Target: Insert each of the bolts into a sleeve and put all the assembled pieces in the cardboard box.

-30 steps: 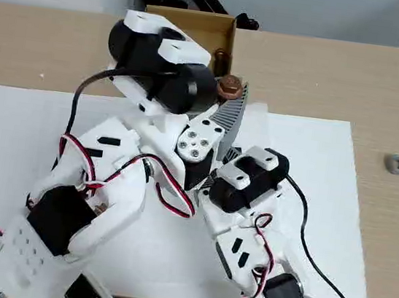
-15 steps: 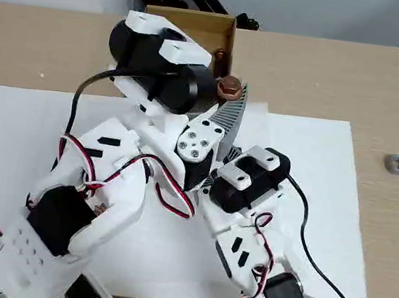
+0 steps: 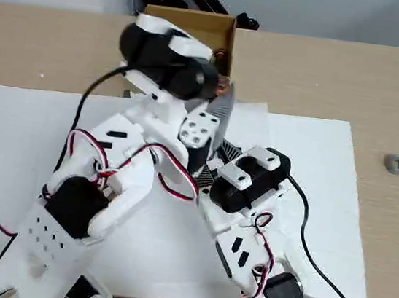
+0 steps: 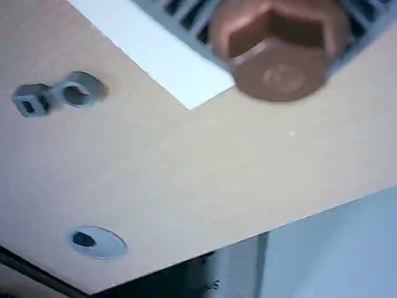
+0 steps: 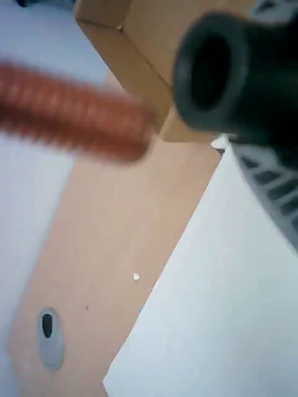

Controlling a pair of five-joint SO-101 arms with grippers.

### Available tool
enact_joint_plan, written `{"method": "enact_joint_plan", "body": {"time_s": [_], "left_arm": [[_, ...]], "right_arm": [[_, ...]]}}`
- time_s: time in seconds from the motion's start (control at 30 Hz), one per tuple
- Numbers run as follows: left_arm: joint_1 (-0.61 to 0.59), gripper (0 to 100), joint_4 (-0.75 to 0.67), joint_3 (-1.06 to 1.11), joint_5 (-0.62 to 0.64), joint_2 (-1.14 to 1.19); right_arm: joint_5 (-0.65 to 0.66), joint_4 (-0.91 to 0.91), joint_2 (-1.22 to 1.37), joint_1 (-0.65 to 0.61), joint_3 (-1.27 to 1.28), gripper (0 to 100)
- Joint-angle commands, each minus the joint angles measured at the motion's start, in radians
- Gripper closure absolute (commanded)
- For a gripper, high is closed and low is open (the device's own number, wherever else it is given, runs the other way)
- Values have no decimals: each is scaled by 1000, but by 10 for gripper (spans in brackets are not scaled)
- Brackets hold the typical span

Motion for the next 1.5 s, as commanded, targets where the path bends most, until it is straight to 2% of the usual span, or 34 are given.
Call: {"method": "enact_joint_plan", "body": {"time_s": [0.0,0.67,0.93,1.2,1.47], "left_arm": [[-25,994,-35,-7,52,-9],[-18,994,-37,24,97,-5],[-23,994,-114,77,94,-3],[-25,994,-117,87,92,-2],[-25,994,-163,125,64,-2]], "right_arm": [[-12,-25,2,7,-60,995],[-12,-25,2,7,-60,995],[-14,-22,2,7,-60,995],[-14,-19,2,5,-60,995],[-66,-18,2,5,-60,995]]}}
